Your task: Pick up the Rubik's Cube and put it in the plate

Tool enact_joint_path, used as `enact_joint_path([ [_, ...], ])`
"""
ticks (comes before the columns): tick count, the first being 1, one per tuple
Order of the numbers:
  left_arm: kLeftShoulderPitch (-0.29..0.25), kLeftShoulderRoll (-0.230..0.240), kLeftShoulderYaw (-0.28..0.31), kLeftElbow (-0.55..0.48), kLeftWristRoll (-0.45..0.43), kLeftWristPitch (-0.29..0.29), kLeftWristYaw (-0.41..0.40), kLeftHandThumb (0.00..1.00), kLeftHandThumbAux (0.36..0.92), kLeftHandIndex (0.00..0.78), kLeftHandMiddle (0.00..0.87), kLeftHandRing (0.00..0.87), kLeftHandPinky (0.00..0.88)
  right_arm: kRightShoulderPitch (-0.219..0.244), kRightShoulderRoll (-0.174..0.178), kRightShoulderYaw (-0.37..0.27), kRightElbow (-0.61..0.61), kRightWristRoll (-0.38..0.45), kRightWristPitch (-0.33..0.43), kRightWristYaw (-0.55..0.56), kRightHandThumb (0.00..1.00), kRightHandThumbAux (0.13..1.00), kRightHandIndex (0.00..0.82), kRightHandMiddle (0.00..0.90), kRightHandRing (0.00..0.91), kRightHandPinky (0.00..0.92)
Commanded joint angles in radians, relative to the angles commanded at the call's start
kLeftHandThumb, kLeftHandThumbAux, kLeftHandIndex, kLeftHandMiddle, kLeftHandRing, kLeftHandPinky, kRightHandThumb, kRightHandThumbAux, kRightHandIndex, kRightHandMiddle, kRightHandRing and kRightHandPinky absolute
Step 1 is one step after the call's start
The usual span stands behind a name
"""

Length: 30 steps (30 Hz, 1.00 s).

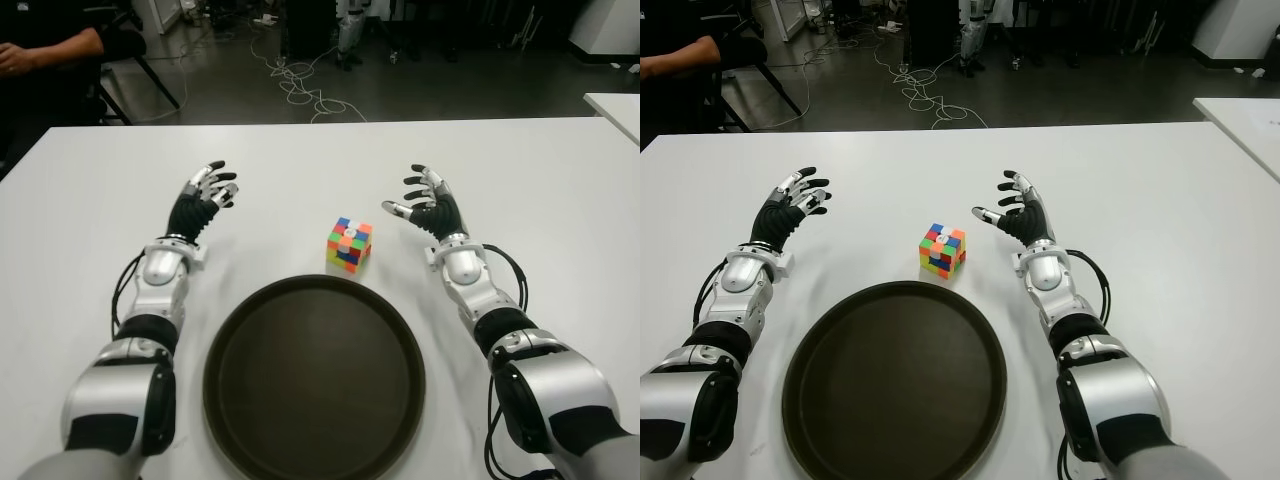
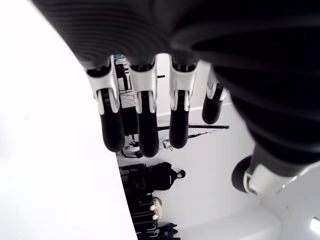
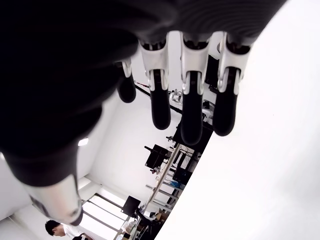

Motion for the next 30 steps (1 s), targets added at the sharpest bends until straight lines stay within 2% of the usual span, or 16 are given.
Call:
enact_joint_path([
  [24,0.001,0.003,-0.006,-0.004,0.006,-0.006,-0.002,0.153,0.595,0.146,0.239,0.254,0.291,-0.004,-0.003,0.014,0.002,-0.014,0.009,-0.015,0.08,0.726,0.167,0.267,0.323,0.374],
  [30,0.003,0.002,-0.005,-0.004,0.005,-0.006,0.001,0.158,0.595,0.147,0.235,0.254,0.29,-0.003,0.0,0.007,0.002,-0.003,0.01,-0.001,0.099,0.725,0.168,0.271,0.325,0.375],
])
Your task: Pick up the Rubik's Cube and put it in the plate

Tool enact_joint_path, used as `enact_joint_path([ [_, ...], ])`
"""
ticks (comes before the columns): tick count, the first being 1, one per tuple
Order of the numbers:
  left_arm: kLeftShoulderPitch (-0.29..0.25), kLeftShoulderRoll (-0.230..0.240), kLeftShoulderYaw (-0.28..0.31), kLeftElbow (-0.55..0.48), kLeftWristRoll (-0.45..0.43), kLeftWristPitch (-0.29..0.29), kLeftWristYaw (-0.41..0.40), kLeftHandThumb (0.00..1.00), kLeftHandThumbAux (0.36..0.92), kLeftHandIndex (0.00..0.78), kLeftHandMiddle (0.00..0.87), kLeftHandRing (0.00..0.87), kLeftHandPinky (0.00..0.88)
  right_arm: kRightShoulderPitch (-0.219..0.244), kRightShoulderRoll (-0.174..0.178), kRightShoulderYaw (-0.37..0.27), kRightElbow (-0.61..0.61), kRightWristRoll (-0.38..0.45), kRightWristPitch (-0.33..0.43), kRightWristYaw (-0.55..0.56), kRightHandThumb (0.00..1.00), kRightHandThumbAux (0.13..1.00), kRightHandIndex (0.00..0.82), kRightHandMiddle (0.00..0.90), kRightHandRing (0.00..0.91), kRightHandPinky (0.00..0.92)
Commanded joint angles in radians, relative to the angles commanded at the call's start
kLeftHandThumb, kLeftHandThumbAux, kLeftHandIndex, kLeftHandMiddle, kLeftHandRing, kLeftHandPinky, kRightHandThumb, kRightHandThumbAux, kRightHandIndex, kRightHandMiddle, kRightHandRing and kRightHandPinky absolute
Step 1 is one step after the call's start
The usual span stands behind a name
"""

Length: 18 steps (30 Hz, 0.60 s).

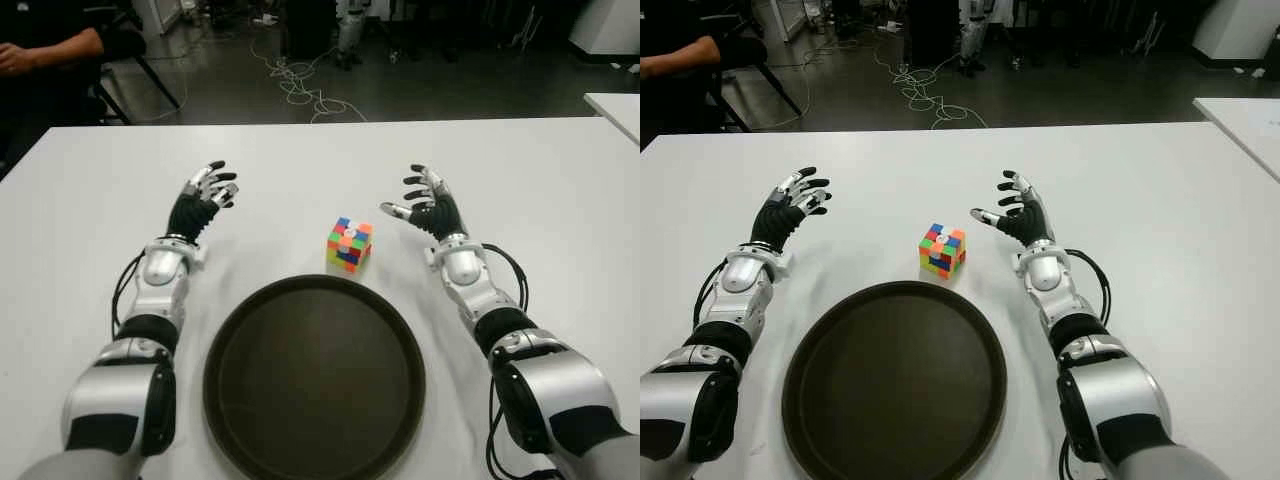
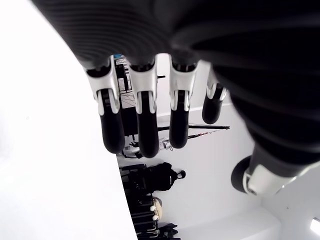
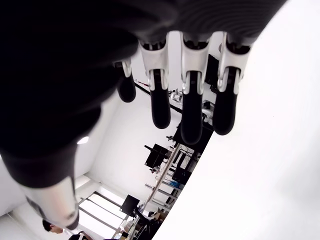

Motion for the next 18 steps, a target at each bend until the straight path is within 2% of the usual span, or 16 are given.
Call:
enact_joint_path([
  [14,-0.002,0.004,-0.003,-0.003,0.004,0.0,0.0,0.146,0.58,0.143,0.234,0.25,0.283,-0.001,-0.001,-0.004,-0.003,0.004,-0.009,0.001,0.101,0.712,0.177,0.283,0.334,0.385],
  [18,-0.002,0.004,-0.004,-0.004,0.003,-0.002,-0.003,0.155,0.579,0.143,0.237,0.253,0.29,0.002,-0.012,0.023,-0.004,-0.037,-0.035,-0.06,0.079,0.704,0.178,0.279,0.327,0.378],
])
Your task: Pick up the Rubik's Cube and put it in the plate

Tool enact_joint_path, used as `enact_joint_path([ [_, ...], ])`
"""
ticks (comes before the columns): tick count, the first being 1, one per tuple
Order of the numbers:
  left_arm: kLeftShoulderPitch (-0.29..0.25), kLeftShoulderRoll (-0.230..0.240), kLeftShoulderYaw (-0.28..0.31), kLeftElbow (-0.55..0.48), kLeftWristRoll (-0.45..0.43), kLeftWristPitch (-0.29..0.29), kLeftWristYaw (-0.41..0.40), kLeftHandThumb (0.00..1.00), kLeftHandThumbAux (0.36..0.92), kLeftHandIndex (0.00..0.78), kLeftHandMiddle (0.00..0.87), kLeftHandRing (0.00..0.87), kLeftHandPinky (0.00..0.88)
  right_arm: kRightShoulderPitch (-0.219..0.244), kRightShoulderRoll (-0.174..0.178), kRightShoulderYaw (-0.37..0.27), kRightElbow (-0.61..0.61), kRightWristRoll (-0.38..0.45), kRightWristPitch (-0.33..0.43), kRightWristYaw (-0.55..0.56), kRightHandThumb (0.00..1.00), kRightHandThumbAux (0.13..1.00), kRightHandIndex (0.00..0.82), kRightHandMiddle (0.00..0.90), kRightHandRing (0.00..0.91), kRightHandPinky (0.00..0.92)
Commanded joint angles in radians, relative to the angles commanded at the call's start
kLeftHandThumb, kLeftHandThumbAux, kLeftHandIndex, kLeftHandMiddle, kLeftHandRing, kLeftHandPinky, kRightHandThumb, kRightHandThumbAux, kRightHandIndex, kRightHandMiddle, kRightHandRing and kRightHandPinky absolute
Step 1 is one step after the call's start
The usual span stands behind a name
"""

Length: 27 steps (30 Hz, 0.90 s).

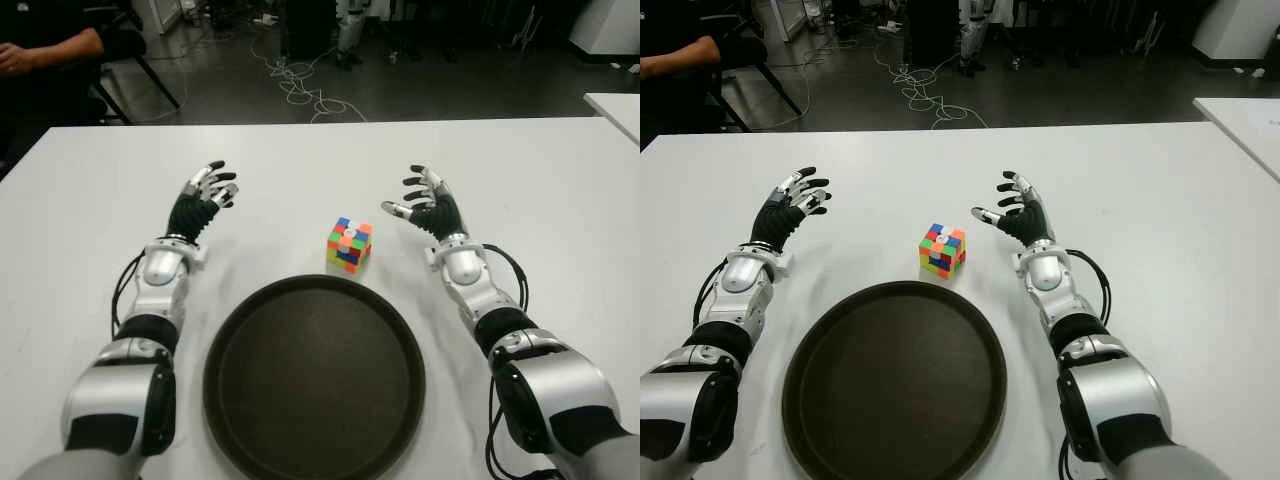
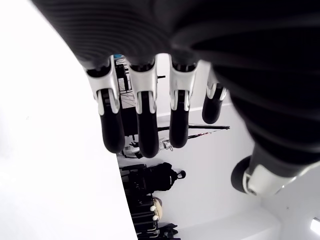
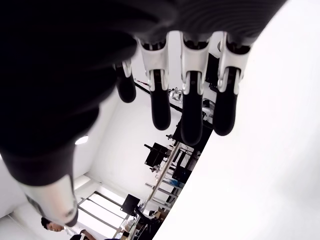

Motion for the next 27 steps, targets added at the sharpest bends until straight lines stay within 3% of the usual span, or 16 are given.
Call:
enact_joint_path([
  [7,-0.001,-0.001,-0.001,-0.001,-0.002,0.003,-0.003,0.164,0.603,0.148,0.235,0.246,0.284,0.001,-0.013,0.031,0.005,-0.056,-0.046,-0.102,0.025,0.719,0.198,0.261,0.303,0.338],
  [17,0.004,0.001,-0.002,-0.01,-0.002,0.001,-0.009,0.157,0.596,0.141,0.223,0.247,0.291,-0.004,-0.009,0.011,0.001,-0.037,-0.084,-0.145,0.06,0.688,0.206,0.253,0.287,0.323],
  [27,0.004,0.002,-0.002,-0.01,-0.002,-0.003,-0.004,0.155,0.585,0.148,0.234,0.252,0.298,-0.009,-0.024,0.051,-0.028,-0.091,-0.135,-0.213,0.037,0.638,0.161,0.208,0.24,0.288],
])
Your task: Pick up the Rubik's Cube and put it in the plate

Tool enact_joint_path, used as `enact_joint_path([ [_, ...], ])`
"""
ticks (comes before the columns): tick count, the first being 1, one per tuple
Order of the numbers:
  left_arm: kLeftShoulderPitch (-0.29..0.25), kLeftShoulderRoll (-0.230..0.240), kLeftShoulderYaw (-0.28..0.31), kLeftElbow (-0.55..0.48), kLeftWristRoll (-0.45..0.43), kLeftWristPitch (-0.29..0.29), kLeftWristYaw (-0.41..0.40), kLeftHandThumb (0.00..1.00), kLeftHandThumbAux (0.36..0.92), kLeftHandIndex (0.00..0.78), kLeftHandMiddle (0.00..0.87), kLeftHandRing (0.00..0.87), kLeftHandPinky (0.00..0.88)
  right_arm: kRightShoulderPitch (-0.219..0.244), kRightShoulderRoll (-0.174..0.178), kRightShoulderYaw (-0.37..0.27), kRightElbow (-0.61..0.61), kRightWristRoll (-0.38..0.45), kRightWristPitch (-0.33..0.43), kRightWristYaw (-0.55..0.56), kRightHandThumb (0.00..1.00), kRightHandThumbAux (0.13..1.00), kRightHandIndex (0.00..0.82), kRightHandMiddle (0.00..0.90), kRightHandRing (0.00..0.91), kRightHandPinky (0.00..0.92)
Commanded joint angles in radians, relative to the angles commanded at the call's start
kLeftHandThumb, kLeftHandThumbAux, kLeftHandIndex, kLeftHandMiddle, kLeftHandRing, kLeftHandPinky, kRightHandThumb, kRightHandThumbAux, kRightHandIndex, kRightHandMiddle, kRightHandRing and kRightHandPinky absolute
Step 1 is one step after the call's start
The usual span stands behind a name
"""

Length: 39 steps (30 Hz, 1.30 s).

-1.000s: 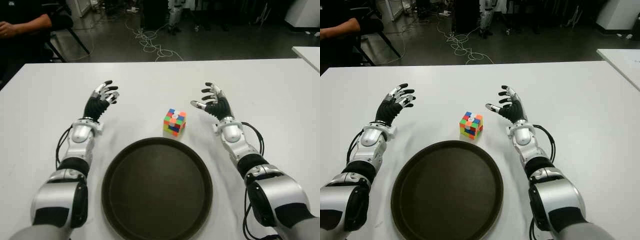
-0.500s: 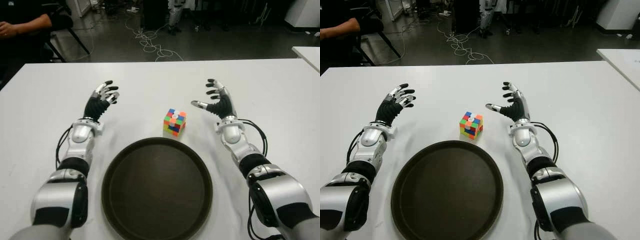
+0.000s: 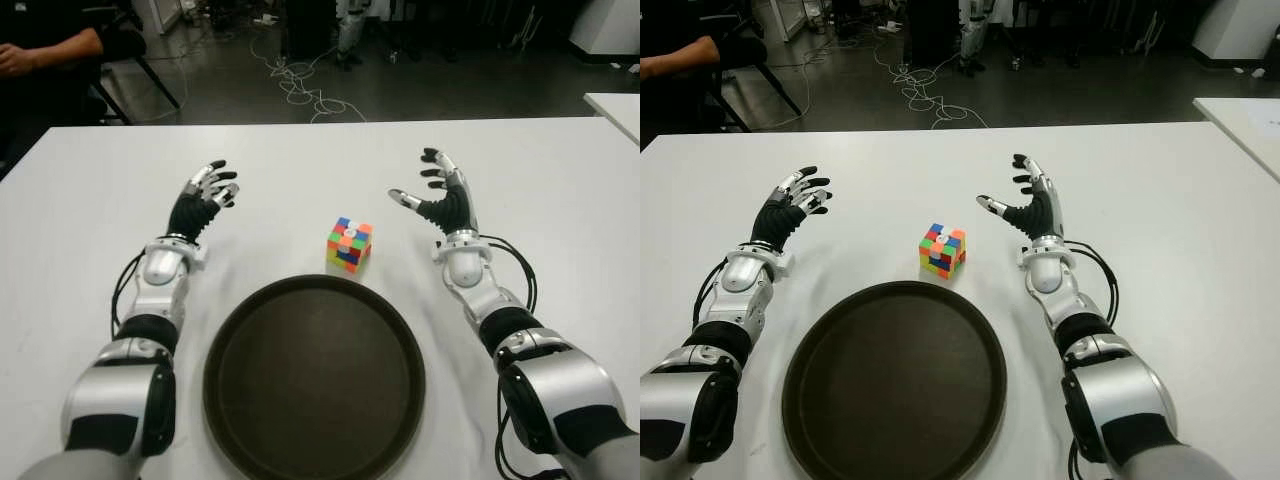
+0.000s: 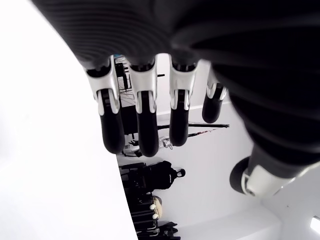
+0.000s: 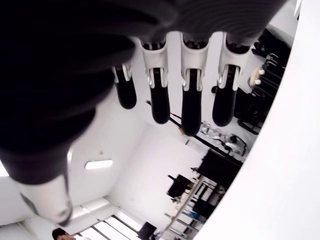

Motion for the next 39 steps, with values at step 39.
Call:
enact_joint_path([
  [39,0.002,0.018,-0.005,-0.002,0.008,-0.004,0.011,0.157,0.59,0.135,0.219,0.257,0.314,-0.081,0.032,0.238,0.073,-0.217,0.1,-0.016,0.0,0.718,0.156,0.167,0.212,0.274],
])
